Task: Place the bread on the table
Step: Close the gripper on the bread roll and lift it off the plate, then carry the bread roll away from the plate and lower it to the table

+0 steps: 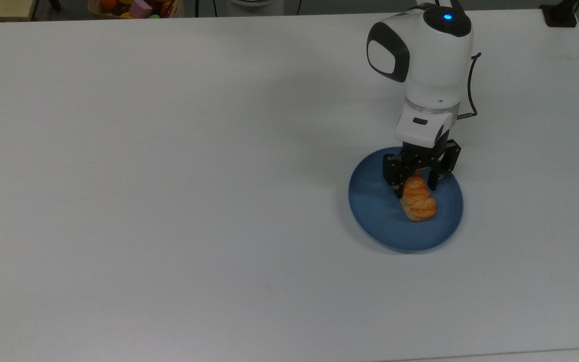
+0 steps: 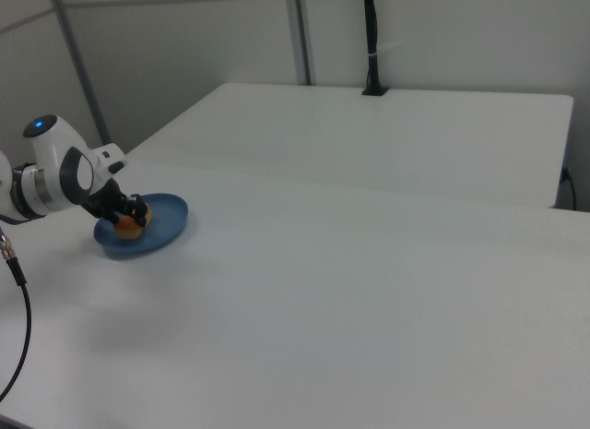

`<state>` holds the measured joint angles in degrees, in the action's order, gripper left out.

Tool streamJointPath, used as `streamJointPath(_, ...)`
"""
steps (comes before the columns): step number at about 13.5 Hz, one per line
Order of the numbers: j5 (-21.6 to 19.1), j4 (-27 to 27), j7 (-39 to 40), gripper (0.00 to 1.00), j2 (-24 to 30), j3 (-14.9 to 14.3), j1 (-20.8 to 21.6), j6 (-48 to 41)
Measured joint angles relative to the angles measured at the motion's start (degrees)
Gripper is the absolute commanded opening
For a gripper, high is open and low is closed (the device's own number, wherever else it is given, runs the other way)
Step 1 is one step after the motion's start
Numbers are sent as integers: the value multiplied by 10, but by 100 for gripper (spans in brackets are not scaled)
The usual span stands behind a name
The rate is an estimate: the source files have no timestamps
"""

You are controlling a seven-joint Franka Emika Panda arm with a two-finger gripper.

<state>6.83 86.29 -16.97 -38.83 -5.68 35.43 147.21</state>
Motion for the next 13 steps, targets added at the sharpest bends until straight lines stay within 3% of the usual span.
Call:
streamJointPath(3,23,-1,0,27,0,0,2,0)
streamJointPath(8,24,-13,0,28,25,-2,1,-6)
streamJointPath(13,24,-13,0,28,100,-5,-7,-100)
